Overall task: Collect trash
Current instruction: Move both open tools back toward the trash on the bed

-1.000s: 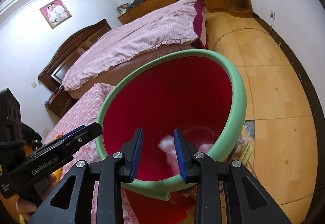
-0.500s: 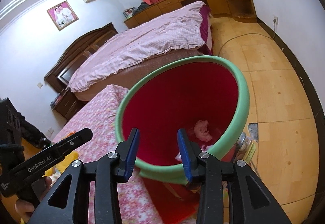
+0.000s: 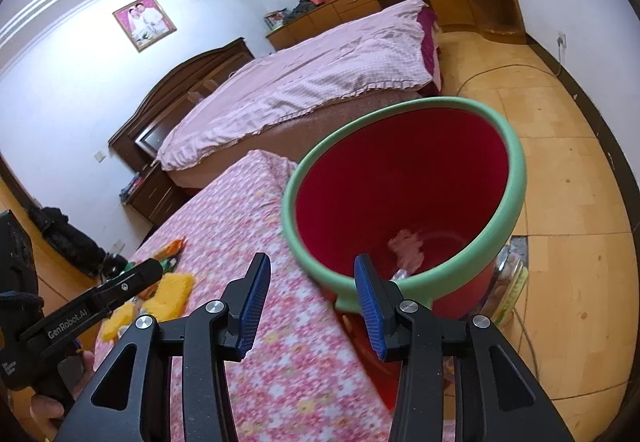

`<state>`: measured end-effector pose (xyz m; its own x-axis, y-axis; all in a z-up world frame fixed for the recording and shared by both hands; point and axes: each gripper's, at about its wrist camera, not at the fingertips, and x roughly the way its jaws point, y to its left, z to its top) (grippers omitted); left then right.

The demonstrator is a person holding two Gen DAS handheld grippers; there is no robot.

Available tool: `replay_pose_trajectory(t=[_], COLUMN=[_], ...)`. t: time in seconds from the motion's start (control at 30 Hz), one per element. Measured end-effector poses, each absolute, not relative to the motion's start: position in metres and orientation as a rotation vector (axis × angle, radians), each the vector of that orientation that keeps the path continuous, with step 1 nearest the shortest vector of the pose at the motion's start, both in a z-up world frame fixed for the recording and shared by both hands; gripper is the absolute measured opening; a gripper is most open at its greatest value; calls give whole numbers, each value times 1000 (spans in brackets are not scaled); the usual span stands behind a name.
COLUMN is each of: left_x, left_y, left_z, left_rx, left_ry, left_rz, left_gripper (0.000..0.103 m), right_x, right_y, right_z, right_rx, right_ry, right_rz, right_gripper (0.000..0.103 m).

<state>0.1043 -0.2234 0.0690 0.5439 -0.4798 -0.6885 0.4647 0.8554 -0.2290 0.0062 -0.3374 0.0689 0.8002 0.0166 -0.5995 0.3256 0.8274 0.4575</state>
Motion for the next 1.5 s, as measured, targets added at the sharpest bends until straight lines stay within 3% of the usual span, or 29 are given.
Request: replay_pose_trajectory(t=[0.9,1.5], left_x=[113,142], left_y=[-47,-24], left_z=[45,4], left_rx=[-170,-267], left_ry=[824,884], left_rz=[-206,-175], left_gripper=[52,48], right_x=[27,35], right_y=[-257,-241], right_z=[57,41], right_rx=[485,465], right_ry=[738,802], right_rz=[-77,-72], right_gripper=[53,53])
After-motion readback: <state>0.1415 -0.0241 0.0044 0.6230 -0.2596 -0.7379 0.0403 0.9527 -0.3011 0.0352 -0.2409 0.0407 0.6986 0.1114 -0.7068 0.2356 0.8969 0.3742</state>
